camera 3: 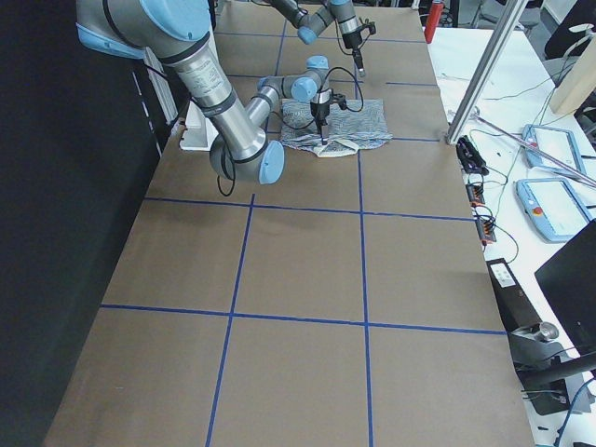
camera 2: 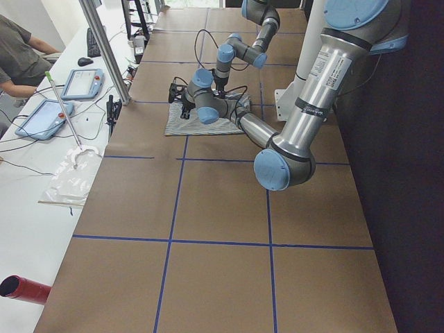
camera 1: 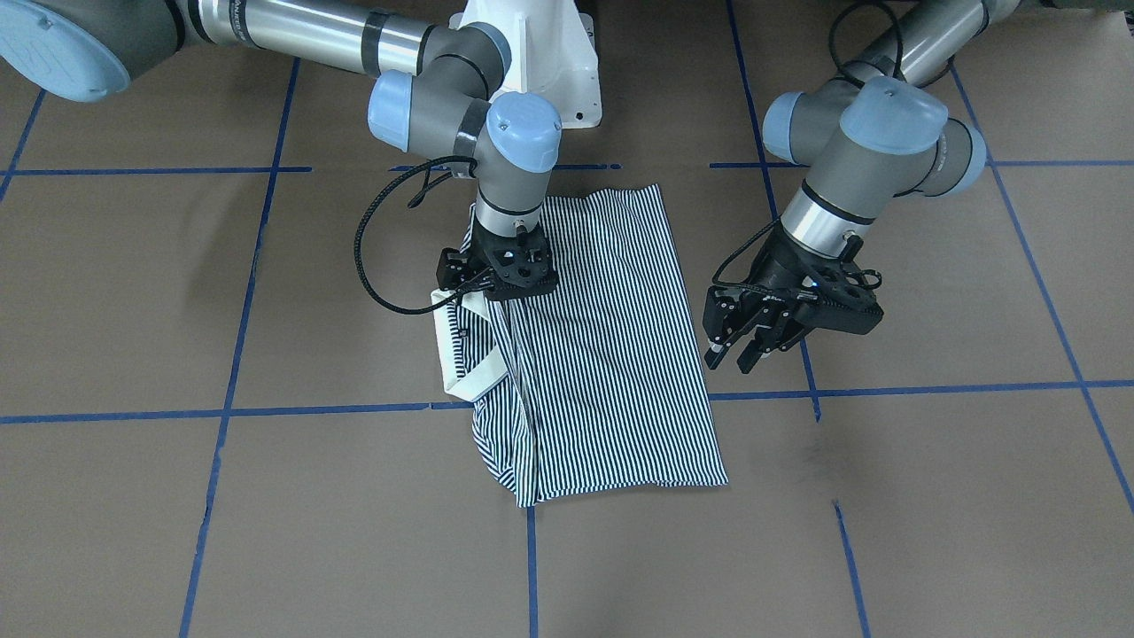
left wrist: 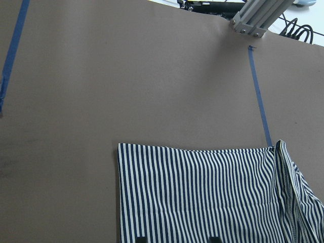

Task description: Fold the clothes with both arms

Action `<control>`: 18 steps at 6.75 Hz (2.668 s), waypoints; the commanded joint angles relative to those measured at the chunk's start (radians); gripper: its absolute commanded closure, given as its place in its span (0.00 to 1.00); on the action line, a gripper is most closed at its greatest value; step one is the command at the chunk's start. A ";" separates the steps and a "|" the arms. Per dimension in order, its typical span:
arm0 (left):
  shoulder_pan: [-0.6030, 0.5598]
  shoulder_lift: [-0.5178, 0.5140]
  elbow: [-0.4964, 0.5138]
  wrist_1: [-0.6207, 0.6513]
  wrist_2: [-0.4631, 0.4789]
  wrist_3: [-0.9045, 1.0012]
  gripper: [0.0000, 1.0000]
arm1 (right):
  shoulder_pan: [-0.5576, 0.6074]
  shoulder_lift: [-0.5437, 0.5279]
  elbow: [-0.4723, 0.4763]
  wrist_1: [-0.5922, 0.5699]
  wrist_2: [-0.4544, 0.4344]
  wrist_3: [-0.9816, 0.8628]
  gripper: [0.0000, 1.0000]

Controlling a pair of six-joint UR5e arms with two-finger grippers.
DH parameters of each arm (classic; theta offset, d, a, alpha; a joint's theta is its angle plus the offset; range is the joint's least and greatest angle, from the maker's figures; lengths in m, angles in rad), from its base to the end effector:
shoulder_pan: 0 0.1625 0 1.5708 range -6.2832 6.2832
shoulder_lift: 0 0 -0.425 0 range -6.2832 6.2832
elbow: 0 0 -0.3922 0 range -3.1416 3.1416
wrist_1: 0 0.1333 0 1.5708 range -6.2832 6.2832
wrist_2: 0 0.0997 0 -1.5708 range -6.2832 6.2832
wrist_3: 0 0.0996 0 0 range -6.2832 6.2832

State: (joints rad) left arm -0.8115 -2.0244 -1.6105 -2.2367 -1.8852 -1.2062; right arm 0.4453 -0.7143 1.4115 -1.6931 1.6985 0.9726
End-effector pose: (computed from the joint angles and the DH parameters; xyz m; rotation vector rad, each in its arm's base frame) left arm 0.3789 -0.5481 0.3053 0.4062 1.1111 -0.2115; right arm -0.6332 -0.4359 0.2178 0.1787 -0.5604 -0.1852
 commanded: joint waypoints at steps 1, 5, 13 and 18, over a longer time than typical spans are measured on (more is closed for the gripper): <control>0.000 0.001 0.001 0.000 0.000 -0.004 0.49 | -0.005 0.003 0.001 0.000 0.015 0.006 0.00; 0.002 0.001 0.001 0.000 0.000 -0.010 0.49 | -0.020 -0.010 -0.002 -0.007 0.024 0.005 0.00; 0.000 0.001 -0.029 0.006 0.000 -0.029 0.49 | -0.028 -0.254 0.356 0.072 0.041 0.479 0.00; 0.002 0.001 -0.029 0.008 0.000 -0.030 0.49 | -0.175 -0.257 0.348 0.121 -0.109 1.014 0.31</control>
State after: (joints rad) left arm -0.8113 -2.0233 -1.6398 -2.2294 -1.8853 -1.2359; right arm 0.2864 -0.9692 1.7661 -1.5732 1.6026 1.9341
